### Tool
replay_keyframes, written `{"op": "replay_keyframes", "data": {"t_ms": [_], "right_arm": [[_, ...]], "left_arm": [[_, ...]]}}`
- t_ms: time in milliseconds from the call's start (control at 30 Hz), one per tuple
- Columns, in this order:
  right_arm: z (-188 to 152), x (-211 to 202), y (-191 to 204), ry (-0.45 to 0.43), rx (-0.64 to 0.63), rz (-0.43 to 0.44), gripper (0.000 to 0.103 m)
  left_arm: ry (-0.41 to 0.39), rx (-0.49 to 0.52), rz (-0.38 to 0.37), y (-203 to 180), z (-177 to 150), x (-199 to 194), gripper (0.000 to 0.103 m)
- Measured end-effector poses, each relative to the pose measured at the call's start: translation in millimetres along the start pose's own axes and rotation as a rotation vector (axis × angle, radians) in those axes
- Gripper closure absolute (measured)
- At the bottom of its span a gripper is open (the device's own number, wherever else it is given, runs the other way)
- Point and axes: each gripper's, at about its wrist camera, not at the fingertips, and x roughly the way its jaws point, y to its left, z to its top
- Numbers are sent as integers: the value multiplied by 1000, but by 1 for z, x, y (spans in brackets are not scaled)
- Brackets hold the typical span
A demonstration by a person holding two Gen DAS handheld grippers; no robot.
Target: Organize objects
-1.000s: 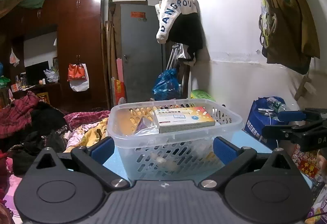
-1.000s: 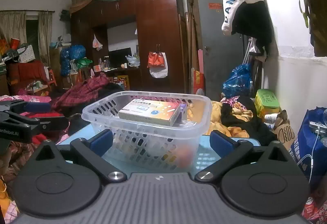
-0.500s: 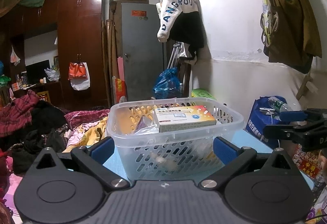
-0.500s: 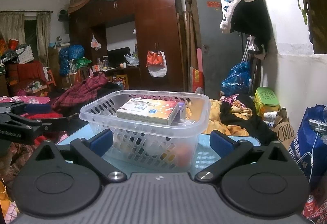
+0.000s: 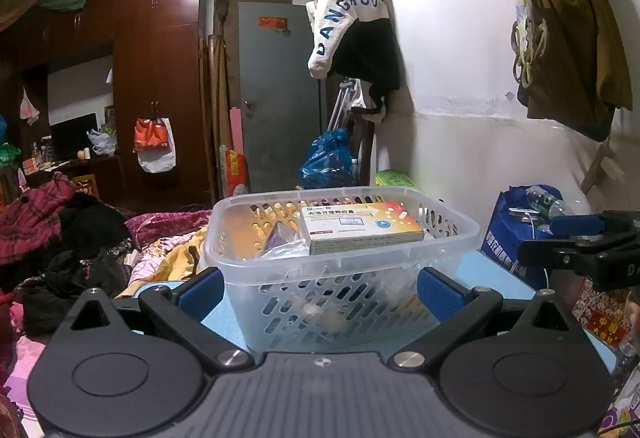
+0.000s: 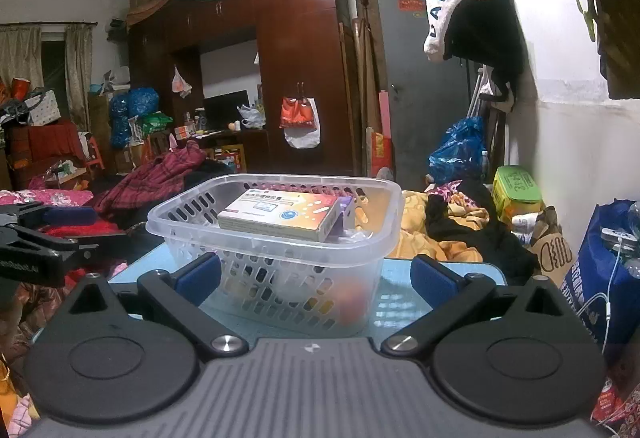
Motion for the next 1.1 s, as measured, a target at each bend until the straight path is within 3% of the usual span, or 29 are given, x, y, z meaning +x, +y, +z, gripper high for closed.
{"op": "replay_keyframes", "data": {"t_ms": [1100], "right_arm": [[-2,2,-1,6,2,2,0]], "left_arm": [[16,-8,3,-4,-3,7,0]]}}
